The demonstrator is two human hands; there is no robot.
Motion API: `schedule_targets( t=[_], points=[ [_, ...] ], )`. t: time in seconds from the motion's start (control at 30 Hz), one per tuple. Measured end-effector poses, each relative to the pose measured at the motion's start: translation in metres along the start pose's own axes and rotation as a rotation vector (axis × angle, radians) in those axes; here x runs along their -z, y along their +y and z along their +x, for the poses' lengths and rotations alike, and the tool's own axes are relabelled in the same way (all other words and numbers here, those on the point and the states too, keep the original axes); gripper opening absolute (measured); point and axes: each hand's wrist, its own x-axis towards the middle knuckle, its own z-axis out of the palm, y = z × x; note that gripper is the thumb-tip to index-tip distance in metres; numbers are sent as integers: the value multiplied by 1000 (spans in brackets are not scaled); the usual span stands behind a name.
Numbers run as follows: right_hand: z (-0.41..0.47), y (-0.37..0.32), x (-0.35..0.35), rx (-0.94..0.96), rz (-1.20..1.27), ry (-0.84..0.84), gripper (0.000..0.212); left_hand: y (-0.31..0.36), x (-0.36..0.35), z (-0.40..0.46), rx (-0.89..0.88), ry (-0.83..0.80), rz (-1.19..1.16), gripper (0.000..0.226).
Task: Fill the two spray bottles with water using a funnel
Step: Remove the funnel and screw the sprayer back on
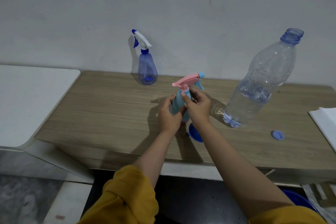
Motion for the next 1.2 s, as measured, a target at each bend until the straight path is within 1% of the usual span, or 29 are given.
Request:
schedule_targets(
  t=[0.1,0.17,0.2,0.27,0.37,0.4,0.5,0.6,0.7,0.77,0.87,0.97,1.07,1.13,1.2],
  points=[
    [-2,-2,-4,-26,58,92,27,-1,0,0,-3,4,15,40],
    [-5,-2,-7,-27,67,144,31,-2,-1,1,0,4,12,39],
    [-5,0,-7,-25,66,142,33,-3,-1,1,0,4,8,39],
    [-5,1,-7,-22,48,84,35,-2,0,1,6,-7,4,37],
    [-3,3,-7,43,-75,25,32,1,1,-1,20,-16,-10,38],
    [-3,2,-7,47,-94,35,30,0,1,-1,17,-10,-16,38],
    [-3,1,-10,32,-39,103,27,-1,0,-1,0,-3,-17,37],
    [-6,-2,-14,8,11,164,32,-4,0,0,3,3,-27,35],
    [-9,0,-13,-5,-1,98,42,1,1,-2,23,-10,-22,33],
    [-7,3,-12,16,-43,56,39,3,1,-2,30,-19,-24,33],
    [-4,1,-13,9,-43,109,30,2,2,-2,25,-13,-28,36],
    [-5,-3,-15,-22,16,174,33,0,2,-2,30,-15,-30,39],
    [-8,-1,-13,-13,8,138,39,1,2,-1,42,-36,-27,38],
    [-8,1,-11,11,-24,89,37,2,3,-1,38,-40,-28,38],
    [-7,2,-9,47,-78,78,32,3,3,-3,37,-36,-28,37]
  ],
)
